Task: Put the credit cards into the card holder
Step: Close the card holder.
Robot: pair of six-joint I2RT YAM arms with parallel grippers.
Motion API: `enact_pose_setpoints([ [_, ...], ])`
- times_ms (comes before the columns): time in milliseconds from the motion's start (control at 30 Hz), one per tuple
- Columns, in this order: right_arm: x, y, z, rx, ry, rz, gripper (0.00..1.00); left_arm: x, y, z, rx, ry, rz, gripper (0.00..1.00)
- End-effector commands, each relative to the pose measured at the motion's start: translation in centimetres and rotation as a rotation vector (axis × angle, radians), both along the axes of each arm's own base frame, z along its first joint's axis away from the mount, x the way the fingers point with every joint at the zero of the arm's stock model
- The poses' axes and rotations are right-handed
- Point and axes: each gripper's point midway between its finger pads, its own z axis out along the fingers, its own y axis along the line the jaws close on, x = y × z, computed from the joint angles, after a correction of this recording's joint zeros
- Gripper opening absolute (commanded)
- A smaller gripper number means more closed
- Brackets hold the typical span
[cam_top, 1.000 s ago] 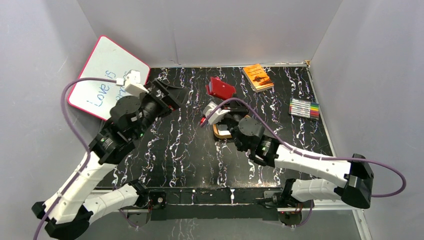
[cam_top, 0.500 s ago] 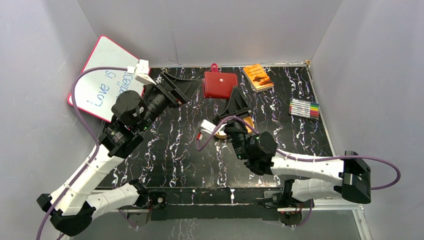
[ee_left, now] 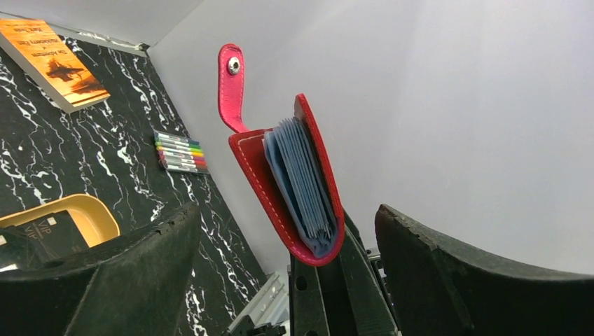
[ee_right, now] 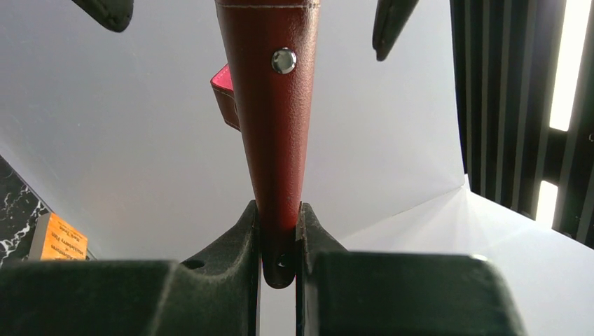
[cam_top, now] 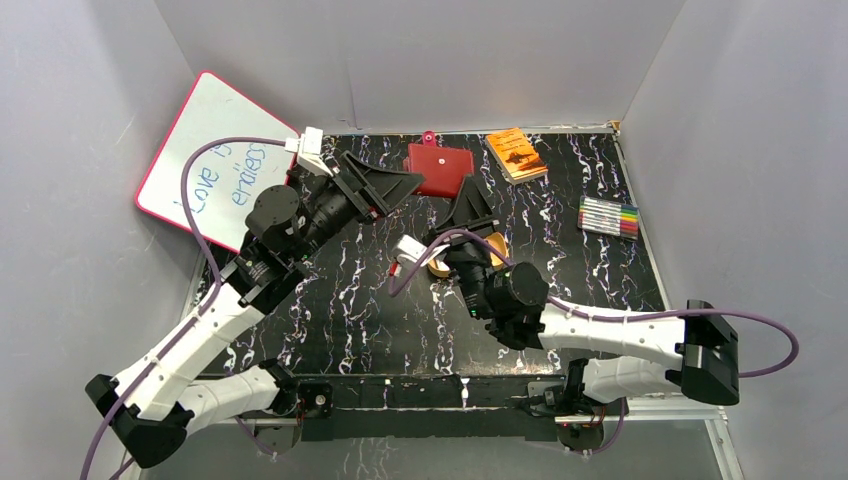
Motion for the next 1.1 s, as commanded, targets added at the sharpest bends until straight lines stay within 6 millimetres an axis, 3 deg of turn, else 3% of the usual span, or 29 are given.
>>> enact_pose_setpoints([
  [0, -0.2, -1.0, 2.8, 0.137, -0.001, -0.002, 0.0, -0.6, -0.3, 2.0, -0.059, -0.05, -0.036, 0.89],
  [467, 0.1, 0.3, 2.9, 0.147, 0.037, -0.034, 0.0, 1.5, -1.3, 0.6, -0.059, 0.008, 0.0, 0.58],
  [633, 0.2, 0.4, 2.9, 0.15, 0.04, -0.036, 0.0, 1.7, -0.9, 0.1, -0.054, 0.024, 0.024, 0.41],
  [800, 0.2, 0.7, 2.7, 0.149, 0.047, -0.04, 0.0, 1.7, -1.1, -0.3, -0.052, 0.037, 0.016, 0.37],
  [1033, 0.2, 0.8, 2.6, 0.159, 0.063, -0.049, 0.0, 1.5, -1.2, -0.6, -0.054, 0.03, 0.003, 0.0],
  [1067, 0.3, 0.8, 2.3, 0.151, 0.075, -0.054, 0.0, 1.6, -1.1, -0.6, -0.051, 0.026, 0.009, 0.0],
])
